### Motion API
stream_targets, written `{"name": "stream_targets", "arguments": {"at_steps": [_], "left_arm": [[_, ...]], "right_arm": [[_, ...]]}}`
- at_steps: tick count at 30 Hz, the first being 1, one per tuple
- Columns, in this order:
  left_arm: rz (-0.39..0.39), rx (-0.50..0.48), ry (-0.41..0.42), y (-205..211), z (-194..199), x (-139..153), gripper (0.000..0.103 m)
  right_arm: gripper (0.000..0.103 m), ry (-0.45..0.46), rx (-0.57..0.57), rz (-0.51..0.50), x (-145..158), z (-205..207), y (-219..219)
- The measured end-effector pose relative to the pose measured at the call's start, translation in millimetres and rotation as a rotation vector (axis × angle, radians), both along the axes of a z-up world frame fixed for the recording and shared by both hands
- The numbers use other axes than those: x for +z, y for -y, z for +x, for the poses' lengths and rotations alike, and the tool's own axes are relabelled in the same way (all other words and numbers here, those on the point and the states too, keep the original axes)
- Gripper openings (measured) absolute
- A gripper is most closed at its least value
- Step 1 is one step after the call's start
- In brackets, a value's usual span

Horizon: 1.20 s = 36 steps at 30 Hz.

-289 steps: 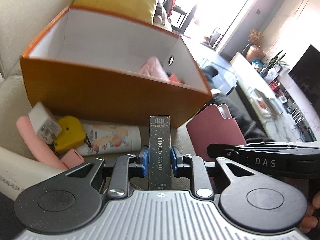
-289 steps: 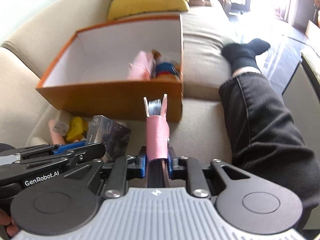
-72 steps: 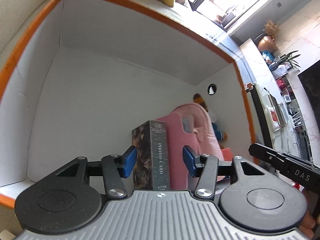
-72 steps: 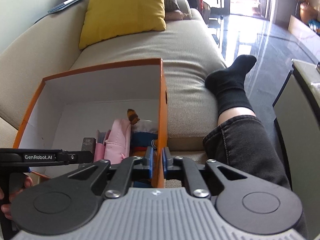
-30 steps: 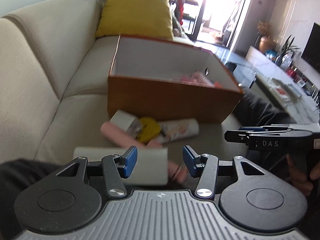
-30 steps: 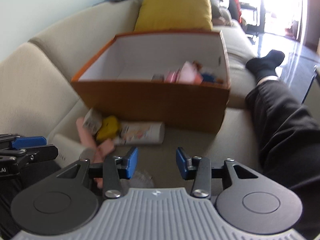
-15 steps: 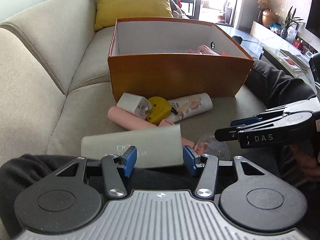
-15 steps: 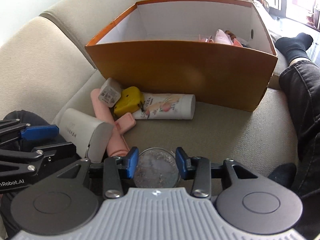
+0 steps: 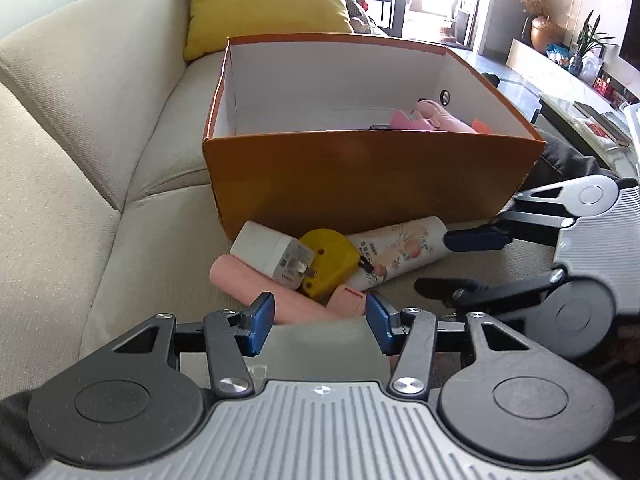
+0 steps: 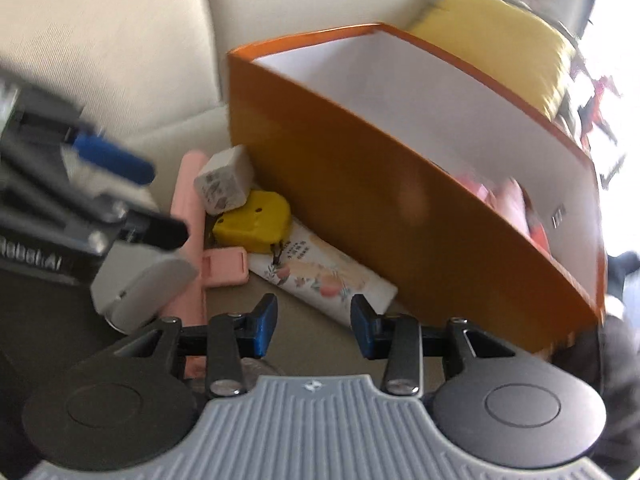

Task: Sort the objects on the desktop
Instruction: 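Grasp the Vaseline lotion tube by its crimped end with the right gripper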

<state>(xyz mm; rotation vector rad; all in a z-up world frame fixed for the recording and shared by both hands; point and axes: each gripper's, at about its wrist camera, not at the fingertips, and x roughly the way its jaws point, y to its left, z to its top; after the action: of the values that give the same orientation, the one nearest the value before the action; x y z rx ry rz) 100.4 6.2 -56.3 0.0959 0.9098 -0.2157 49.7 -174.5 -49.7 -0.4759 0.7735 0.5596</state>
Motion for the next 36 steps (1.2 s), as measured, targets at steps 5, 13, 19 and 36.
{"name": "stream_targets", "arguments": {"at_steps": [5,13,19,36], "left_arm": [[0.012,0.009,-0.008,-3,11,-6,0.059],[-0.038,0.034,-0.034,-18,15,-12,0.059],[-0.060,0.055,-0.044,-26,16,-14,0.059],[-0.087,0.052,-0.010,-31,2,2,0.059]], "right_arm": [[0.043,0.082,0.155,-0.176,-16,3,-24],[0.044,0.153,0.282,-0.342,-34,8,-50],[0.044,0.174,0.345,-0.396,-38,12,-59],[0.015,0.065,0.213,-0.217,17,12,-27]]}}
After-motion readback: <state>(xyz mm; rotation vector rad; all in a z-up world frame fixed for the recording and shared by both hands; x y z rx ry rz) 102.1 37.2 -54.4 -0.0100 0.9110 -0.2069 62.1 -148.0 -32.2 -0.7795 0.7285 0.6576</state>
